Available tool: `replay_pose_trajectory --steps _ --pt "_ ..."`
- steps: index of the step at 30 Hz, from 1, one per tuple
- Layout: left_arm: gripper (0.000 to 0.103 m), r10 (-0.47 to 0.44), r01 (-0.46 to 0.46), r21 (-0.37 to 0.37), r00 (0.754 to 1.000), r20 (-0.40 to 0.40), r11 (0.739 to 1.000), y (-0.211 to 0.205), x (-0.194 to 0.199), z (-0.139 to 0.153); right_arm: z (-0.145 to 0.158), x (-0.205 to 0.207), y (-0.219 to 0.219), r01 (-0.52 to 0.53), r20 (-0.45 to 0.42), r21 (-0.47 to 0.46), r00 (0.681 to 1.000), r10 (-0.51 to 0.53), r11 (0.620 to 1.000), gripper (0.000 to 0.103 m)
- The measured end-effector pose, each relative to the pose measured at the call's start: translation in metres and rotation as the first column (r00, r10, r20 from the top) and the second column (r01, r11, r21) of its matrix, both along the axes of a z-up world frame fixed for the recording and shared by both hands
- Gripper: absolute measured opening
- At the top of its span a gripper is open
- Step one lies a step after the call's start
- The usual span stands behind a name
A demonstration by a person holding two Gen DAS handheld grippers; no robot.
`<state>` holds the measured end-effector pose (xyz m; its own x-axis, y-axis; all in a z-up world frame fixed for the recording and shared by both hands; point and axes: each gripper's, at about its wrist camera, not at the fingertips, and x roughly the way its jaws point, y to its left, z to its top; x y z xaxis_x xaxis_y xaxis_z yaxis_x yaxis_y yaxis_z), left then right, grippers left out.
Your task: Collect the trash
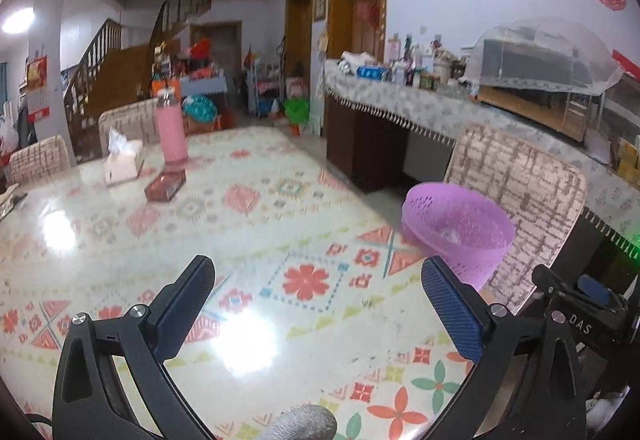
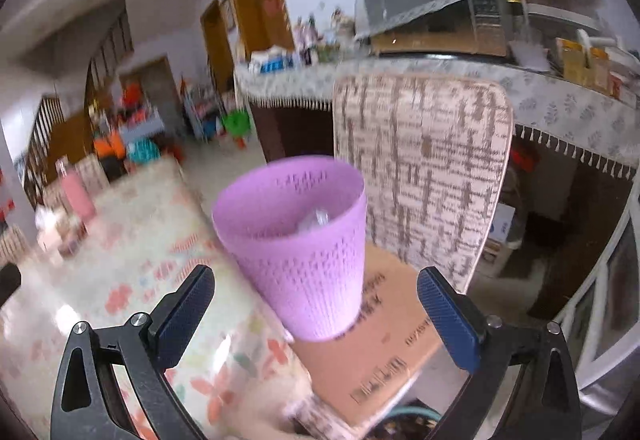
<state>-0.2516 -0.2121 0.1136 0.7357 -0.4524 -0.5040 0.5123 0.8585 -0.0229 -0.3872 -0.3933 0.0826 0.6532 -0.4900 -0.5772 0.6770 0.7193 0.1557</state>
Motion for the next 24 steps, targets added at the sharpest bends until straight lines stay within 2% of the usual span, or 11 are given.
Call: replay_pose_trajectory --steps 6,12,24 --pt "0.103 -0.001 0.002 0.038 1.000 -0.022 0.999 -0.009 0.002 -0.011 -0.008 0.009 0.005 -0.032 -0.057 -0.017 0.998 0.031 0.999 0.103" --pt "0.103 -0.019 0.023 0.081 0.999 -0.048 0.996 -0.020 0.004 -0.023 -0.017 0.021 0.012 -0.100 -0.087 0.020 0.991 0.102 0.995 0.103" --pt "0.103 -0.038 0.051 0.113 0.993 -0.115 0.992 -0.026 0.010 -0.037 -0.021 0.023 0.010 -0.080 -0.109 0.037 0.991 0.083 0.996 0.103"
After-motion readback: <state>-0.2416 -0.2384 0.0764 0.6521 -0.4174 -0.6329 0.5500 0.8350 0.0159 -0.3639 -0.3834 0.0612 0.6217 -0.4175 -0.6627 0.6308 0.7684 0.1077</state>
